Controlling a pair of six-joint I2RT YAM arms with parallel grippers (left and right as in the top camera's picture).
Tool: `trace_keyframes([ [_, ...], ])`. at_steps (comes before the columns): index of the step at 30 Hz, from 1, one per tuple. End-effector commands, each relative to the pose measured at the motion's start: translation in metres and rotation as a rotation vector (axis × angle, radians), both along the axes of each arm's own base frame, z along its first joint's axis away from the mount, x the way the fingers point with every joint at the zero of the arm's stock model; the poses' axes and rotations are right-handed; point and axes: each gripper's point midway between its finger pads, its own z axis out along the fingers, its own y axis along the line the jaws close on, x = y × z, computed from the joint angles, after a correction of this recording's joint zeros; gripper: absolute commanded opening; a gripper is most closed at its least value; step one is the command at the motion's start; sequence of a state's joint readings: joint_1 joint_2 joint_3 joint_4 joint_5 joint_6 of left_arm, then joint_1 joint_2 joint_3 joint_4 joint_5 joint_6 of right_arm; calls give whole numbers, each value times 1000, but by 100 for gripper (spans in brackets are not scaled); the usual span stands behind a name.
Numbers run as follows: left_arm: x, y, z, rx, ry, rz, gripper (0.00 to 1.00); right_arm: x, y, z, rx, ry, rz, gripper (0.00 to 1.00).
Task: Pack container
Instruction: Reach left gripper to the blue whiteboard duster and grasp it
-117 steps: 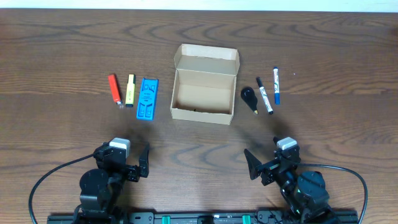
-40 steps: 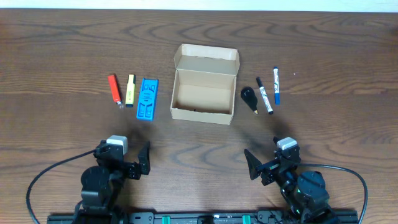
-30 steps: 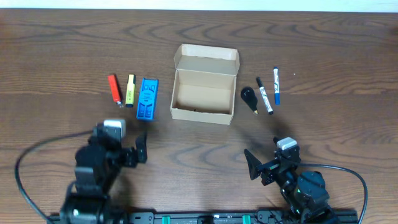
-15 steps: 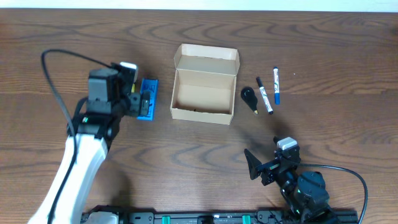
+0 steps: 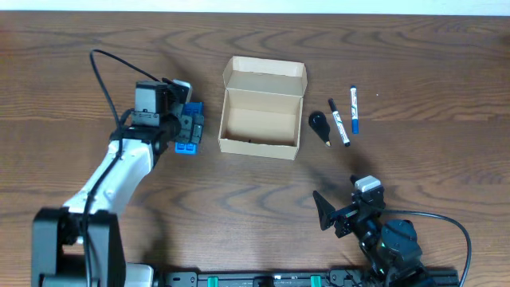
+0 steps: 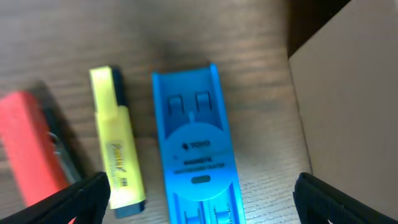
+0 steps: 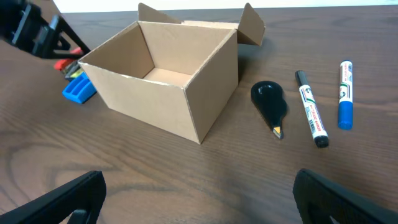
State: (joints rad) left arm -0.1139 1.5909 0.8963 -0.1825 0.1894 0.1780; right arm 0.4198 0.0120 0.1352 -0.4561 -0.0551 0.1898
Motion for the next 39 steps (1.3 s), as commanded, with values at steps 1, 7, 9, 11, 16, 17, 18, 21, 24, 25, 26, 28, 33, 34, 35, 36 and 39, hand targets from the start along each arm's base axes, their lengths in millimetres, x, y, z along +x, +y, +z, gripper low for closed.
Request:
trace_keyframes([
  [1, 2, -5, -9, -20, 29, -20, 95, 0, 0, -1, -5, -3, 1, 99],
  [7, -2, -4, -32, -13, 88, -18, 95, 0, 0, -1, -5, -3, 1, 99],
  [9, -2, -4, -37, -11, 100, -18, 96, 0, 0, -1, -5, -3, 1, 99],
  [11, -1, -4, -42, -11, 106, -18, 96, 0, 0, -1, -5, -3, 1, 99],
  [16, 2, -5, -49, -14, 105, -13, 99, 0, 0, -1, -5, -3, 1, 99],
  [17, 3, -6, -49, -14, 104, -14, 100, 0, 0, -1, -5, -3, 1, 99],
  [18, 3, -7, -49, -13, 102, -17, 100, 0, 0, -1, -5, -3, 1, 99],
  [21, 3, -11, -51, -7, 102, -27, 95, 0, 0, -1, -5, -3, 1, 99],
  [24, 1, -19, -56, 3, 109, -47, 93, 0, 0, -1, -5, -3, 1, 99],
  [25, 0, -21, -57, 12, 111, -51, 93, 0, 0, -1, -5, -3, 1, 99],
  [26, 0, -21, -60, 30, 113, -49, 91, 0, 0, -1, -5, -3, 1, 99],
  [28, -1, -20, -65, 60, 119, -40, 91, 0, 0, -1, -5, -3, 1, 99],
  [33, -1, -15, -69, 76, 130, 10, 86, 0, 0, -1, -5, -3, 1, 99],
  [34, -1, -15, -69, 76, 130, 10, 85, 0, 0, -1, -5, -3, 1, 99],
  [35, -1, -15, -69, 74, 131, 13, 80, 0, 0, -1, -5, -3, 1, 99],
  [36, -1, -15, -69, 73, 132, 15, 78, 0, 0, -1, -5, -3, 1, 99],
  [39, -1, -15, -69, 63, 135, 35, 69, 0, 0, -1, -5, -3, 1, 99],
])
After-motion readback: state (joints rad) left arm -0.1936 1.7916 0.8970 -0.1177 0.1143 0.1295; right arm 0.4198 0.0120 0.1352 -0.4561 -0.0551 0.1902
